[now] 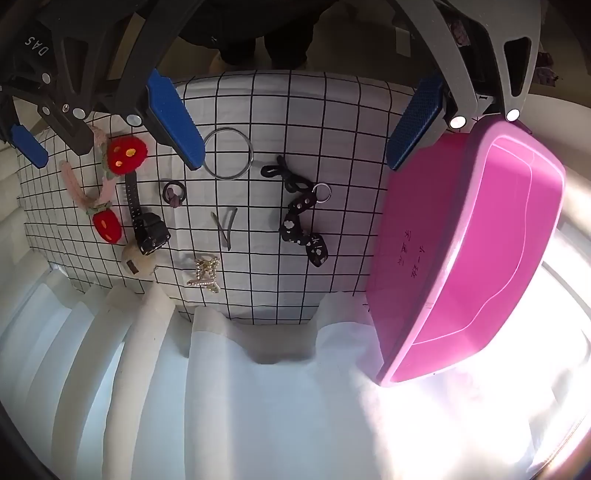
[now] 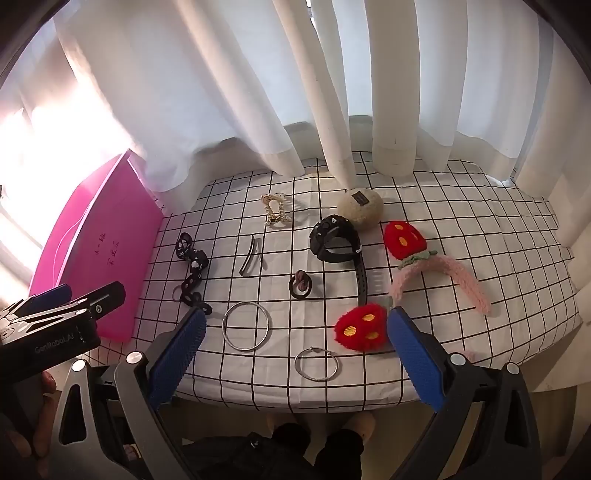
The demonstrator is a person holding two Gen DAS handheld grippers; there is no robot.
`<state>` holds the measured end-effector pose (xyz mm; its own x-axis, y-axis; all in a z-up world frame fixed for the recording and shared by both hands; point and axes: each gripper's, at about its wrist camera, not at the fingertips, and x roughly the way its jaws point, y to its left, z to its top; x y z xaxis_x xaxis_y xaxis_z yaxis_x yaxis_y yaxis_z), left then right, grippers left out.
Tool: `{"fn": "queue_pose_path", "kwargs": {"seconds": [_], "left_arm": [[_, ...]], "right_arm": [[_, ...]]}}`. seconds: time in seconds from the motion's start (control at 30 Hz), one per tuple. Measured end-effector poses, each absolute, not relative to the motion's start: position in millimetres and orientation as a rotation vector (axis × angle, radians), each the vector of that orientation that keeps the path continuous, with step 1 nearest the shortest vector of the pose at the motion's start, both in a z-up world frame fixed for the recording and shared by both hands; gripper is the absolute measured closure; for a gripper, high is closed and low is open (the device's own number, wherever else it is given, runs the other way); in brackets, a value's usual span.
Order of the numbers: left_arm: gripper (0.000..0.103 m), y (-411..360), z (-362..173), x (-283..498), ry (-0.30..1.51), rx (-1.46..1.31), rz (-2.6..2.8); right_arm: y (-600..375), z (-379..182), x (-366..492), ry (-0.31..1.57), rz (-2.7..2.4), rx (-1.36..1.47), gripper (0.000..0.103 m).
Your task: Organize jewelry
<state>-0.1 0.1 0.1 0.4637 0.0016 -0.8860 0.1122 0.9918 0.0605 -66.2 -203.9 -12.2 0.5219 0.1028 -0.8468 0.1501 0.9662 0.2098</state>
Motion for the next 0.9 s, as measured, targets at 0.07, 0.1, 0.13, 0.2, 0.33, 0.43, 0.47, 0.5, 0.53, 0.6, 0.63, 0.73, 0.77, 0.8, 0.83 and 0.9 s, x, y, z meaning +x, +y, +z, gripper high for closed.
{"fn": "queue_pose_path", "kwargs": {"seconds": [0.07,0.1,0.13,0.2,0.33,0.43,0.47,0.5,0.53,0.6,0.63,0.73,0.77,0.8,0.83,0.9], "left_arm": [[0.006,-0.1,-0.1,0.1,1.090,0.118,-0.065],[0.006,-0.2,0.0,0.2,1.089,0.118,-0.066],[0.006,-0.2,0.1,0.1,1.089,0.118,-0.065],[0.006,-0.3,0.1,0.0,1.089,0.120,-0.065],[0.006,-0.2,0.0,0.2,1.091,0.118,-0.065],[0.006,0.1,0.4,0.2,1.091,0.118,-0.067],[0.006,0.3,0.4,0.1,1.091,0.118,-0.068],[0.006,0.6,0.6,0.0,1.090,0.118,-0.069],[0.006,1.0,0.8,-0.1,1.090,0.119,-0.069],[0.006,0.7,0.1,0.1,1.089,0.120,-0.064],[0.006,-0.6,-3.1,-0.2,1.089,0.120,-0.064],[0.006,-1.2,-2.9,0.1,1.089,0.121,-0.063],[0.006,-1.3,-2.9,0.1,1.089,0.121,-0.063],[0.006,-1.3,-3.2,0.1,1.089,0.122,-0.063],[0.006,-1.4,-2.8,0.0,1.089,0.122,-0.063],[0.006,-1.6,-2.9,0.0,1.089,0.123,-0.062]], "right_arm": [[-204.1,-12.2,-66.0,1.026,-0.030,0.271,0.009],[-204.2,-12.2,-65.9,1.026,-0.030,0.271,0.009],[-204.3,-12.1,-65.8,1.026,-0.031,0.272,0.009],[-204.2,-12.2,-65.6,1.025,-0.030,0.271,0.009],[-205.2,-12.4,-65.4,1.026,-0.031,0.271,0.009],[-206.0,-12.4,-65.5,1.027,-0.034,0.273,0.009],[-206.1,-12.4,-65.5,1.027,-0.035,0.273,0.009],[-205.7,-12.0,-65.9,1.027,-0.035,0.274,0.009],[-205.3,-11.6,-66.2,1.027,-0.035,0.274,0.009],[-205.3,-12.0,-66.1,1.026,-0.036,0.275,0.009],[-205.1,-12.1,-66.1,1.026,-0.036,0.275,0.009],[-206.0,-12.6,-66.4,1.026,-0.034,0.278,0.009],[-206.2,-12.7,-66.3,1.026,-0.033,0.279,0.009],[-207.0,-12.8,-66.5,1.026,-0.033,0.280,0.009],[-206.7,-12.9,-66.6,1.026,-0.033,0.280,0.009],[-207.2,-13.6,-65.5,1.027,-0.030,0.284,0.009]]}}
